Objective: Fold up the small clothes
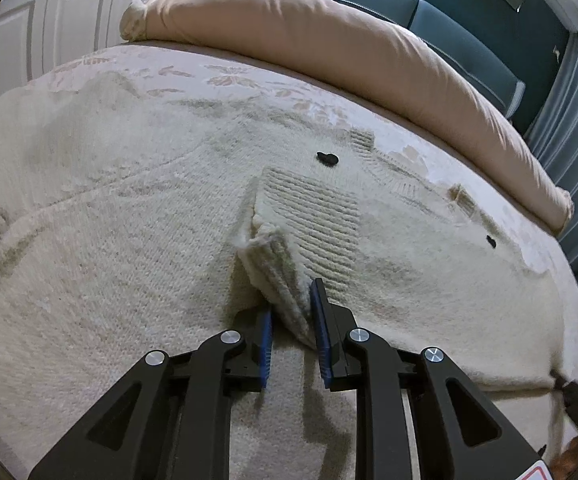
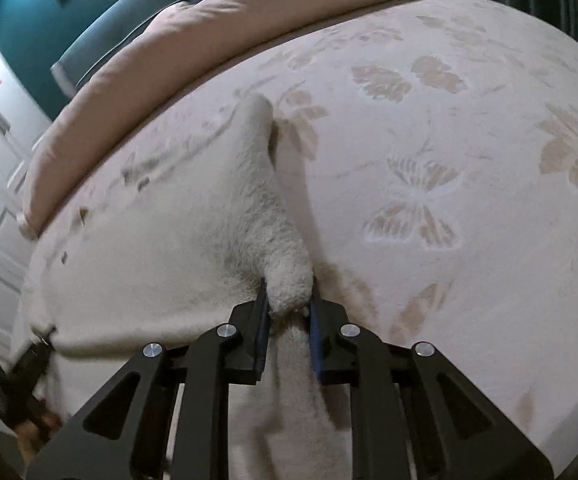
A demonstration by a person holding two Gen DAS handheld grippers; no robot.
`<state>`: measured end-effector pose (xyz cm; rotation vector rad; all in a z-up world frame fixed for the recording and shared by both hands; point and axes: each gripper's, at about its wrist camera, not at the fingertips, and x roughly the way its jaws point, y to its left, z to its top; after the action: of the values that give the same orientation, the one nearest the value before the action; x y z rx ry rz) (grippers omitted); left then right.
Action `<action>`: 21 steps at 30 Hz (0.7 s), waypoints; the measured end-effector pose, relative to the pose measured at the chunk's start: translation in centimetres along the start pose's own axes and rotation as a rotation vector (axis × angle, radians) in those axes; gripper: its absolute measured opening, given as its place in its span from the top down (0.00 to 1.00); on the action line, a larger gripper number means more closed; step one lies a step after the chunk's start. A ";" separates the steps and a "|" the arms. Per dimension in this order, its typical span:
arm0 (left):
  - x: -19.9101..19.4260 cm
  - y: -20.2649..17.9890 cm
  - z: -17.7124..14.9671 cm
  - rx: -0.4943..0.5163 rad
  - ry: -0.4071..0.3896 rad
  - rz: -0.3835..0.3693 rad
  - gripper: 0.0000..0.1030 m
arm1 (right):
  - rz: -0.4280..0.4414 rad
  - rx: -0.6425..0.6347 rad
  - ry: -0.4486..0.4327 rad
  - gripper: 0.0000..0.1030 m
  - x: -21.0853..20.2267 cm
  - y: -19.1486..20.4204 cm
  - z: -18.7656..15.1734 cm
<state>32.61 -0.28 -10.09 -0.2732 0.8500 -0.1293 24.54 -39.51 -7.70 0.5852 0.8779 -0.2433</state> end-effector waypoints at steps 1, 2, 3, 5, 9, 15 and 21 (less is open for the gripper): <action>0.0 -0.2 0.0 0.008 0.000 0.009 0.81 | -0.003 -0.002 -0.005 0.82 -0.5 0.3 0.0; 0.0 -0.2 0.0 0.015 0.000 0.016 0.81 | -0.013 -0.017 -0.017 0.81 -1.1 1.0 0.0; 0.0 -0.4 -0.1 0.021 0.000 0.024 0.81 | -0.027 -0.043 -0.037 0.80 -1.9 1.7 -0.1; 0.0 -0.7 -0.1 0.038 0.000 0.045 0.80 | -0.087 -0.112 -0.100 0.79 -3.6 3.4 -0.5; 0.1 -2.0 -0.2 0.112 0.004 0.122 0.80 | -0.184 -0.254 -0.118 0.79 -3.4 5.8 -1.0; 0.2 -3.2 -0.5 0.184 0.001 0.197 0.80 | -0.194 -0.220 -0.095 0.82 -2.8 4.7 -0.7; 0.4 -3.6 -0.6 0.202 -0.004 0.218 0.80 | -0.283 -0.313 -0.024 0.77 1.0 3.2 -1.8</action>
<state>32.42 -3.88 -9.73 0.0097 0.8508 -0.0105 25.39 -35.87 -8.17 0.1658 0.9523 -0.3597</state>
